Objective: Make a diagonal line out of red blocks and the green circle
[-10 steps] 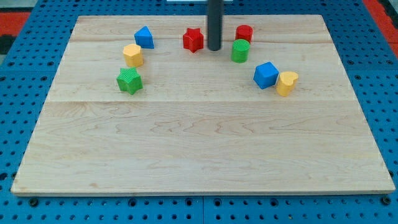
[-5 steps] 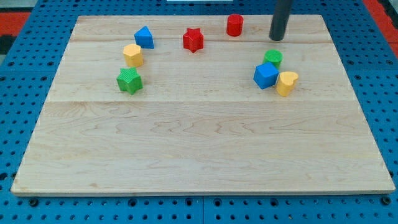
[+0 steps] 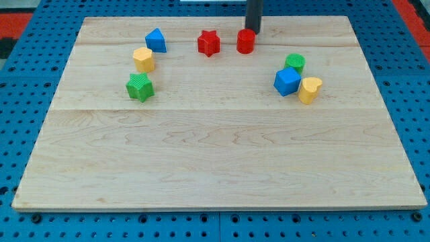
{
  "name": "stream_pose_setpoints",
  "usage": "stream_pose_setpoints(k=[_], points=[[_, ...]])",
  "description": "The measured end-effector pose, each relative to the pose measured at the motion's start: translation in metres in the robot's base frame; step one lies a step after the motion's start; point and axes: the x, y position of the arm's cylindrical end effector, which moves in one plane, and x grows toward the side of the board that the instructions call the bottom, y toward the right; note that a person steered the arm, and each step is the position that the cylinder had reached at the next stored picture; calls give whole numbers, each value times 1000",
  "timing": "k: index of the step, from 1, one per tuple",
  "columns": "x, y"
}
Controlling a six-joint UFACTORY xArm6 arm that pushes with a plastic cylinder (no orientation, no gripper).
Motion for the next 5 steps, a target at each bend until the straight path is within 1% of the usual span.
stream_pose_setpoints(k=[1,2,3,4,5], points=[[27,18],[-37,-9],[-6,-38],[52,-24],[65,3]])
